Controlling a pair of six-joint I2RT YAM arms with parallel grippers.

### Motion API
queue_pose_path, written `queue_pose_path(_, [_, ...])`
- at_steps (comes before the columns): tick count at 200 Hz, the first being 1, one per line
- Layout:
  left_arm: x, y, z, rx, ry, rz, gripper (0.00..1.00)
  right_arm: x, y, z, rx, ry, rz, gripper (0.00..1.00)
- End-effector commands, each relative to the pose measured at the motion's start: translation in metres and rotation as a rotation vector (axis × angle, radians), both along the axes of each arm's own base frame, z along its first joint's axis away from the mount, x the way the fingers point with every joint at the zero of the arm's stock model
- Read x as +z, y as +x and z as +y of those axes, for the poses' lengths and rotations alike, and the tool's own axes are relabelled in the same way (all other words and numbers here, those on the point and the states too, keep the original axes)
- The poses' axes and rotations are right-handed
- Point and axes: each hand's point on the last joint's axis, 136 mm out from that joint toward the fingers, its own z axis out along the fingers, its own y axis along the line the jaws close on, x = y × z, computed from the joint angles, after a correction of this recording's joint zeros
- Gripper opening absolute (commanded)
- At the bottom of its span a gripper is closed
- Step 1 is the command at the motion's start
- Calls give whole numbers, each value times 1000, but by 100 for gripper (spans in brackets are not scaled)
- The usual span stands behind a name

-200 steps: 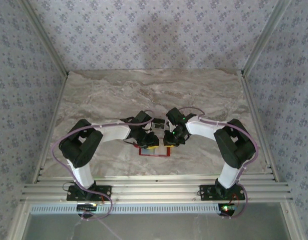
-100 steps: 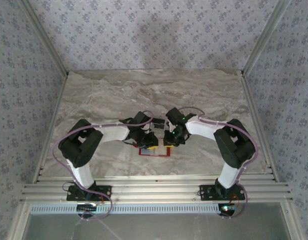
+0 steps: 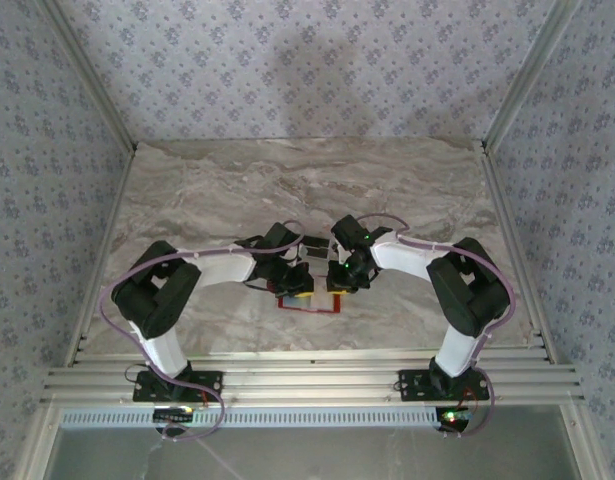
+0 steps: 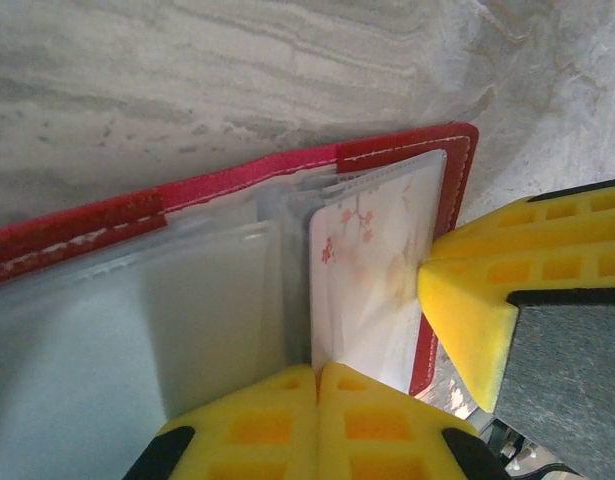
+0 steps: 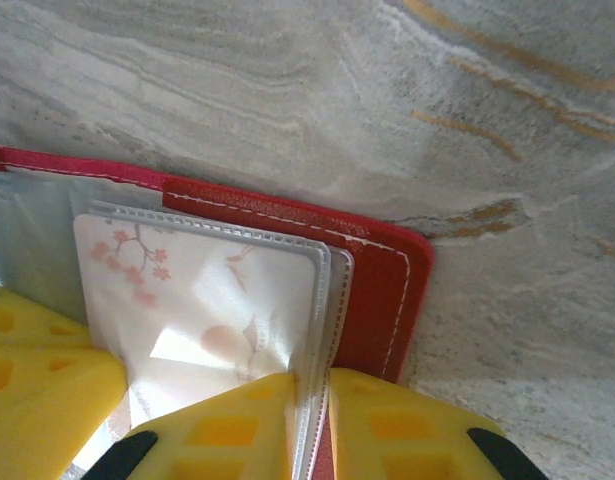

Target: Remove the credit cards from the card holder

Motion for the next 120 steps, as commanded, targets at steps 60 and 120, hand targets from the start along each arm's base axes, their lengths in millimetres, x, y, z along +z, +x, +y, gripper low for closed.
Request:
queue_pose_path(60, [12, -3, 8, -11, -24, -28, 4, 2, -5, -9, 1, -61, 1, 26])
queue_pose_path(120, [7, -3, 15, -12, 23, -33, 3, 14, -1, -8, -2, -58, -24, 31])
